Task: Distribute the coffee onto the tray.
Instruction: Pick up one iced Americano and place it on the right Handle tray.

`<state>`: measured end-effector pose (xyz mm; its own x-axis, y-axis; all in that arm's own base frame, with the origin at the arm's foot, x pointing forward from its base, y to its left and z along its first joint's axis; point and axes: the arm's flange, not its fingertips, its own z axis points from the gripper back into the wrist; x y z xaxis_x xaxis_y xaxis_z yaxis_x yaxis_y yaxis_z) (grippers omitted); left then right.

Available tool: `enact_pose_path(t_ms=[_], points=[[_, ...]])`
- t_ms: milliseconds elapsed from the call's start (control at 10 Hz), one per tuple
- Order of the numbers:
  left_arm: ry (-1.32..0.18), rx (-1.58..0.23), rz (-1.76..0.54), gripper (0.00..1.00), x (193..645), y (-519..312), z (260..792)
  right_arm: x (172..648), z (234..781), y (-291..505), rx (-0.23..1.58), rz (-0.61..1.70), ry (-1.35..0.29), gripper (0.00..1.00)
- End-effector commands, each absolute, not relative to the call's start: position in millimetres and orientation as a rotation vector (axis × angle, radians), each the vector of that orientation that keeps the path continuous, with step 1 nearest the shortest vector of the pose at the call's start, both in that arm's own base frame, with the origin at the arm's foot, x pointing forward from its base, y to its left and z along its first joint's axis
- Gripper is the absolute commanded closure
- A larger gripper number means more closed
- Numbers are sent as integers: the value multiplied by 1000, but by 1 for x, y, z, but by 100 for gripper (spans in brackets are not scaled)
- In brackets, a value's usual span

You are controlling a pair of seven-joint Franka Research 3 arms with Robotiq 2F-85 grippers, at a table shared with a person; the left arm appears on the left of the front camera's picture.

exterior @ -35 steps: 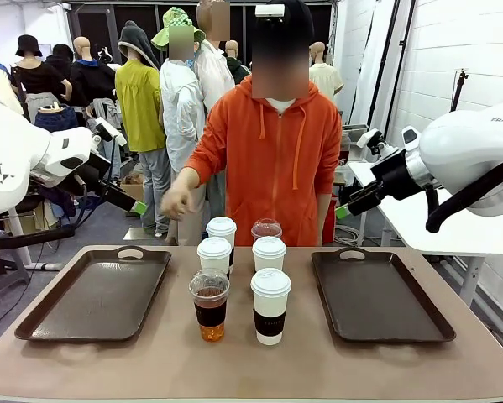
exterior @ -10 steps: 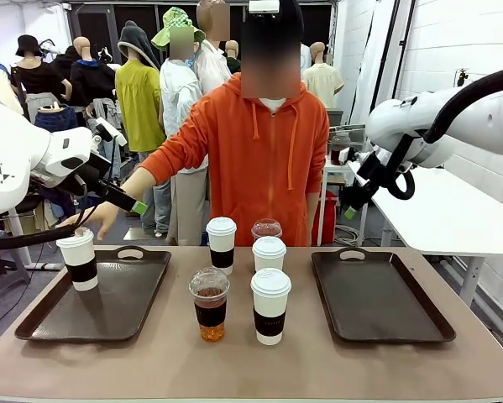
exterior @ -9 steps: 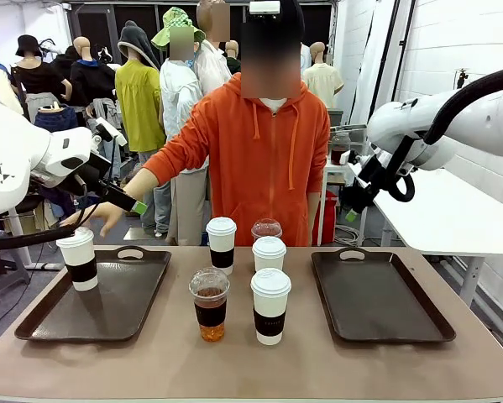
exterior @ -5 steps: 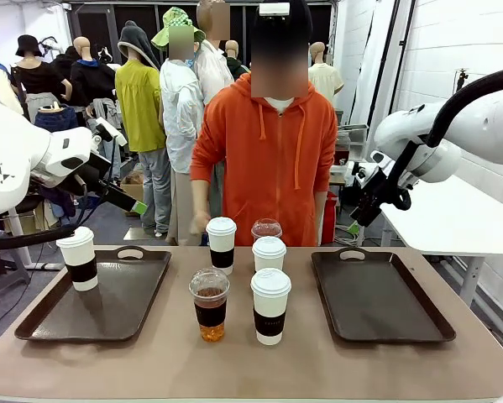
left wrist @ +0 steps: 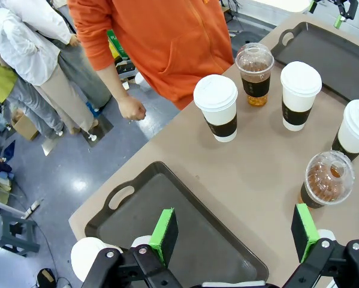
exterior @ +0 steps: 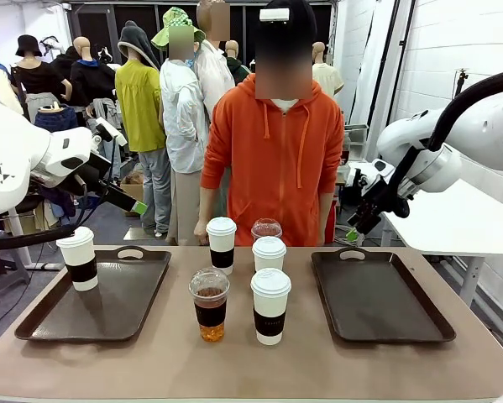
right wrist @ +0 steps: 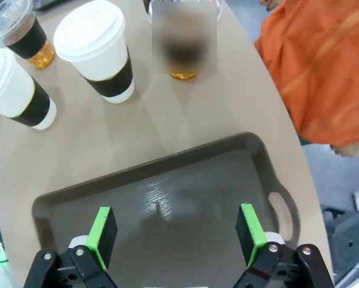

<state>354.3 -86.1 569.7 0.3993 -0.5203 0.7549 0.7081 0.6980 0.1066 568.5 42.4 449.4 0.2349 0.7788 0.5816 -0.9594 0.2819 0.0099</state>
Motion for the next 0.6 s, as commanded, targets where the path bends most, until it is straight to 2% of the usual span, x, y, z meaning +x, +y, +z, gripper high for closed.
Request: enact_pose_path(t_ms=[0,300,500], points=[[-857,-257,-790,0,355,-86,569,570,453,44,414,1254,-530,0],[-857,-257,-790,0,355,-86,569,569,452,44,405,1243,-529,0],[-857,-257,-790,0,355,-86,569,593,424,44,485,1259,-603,0]])
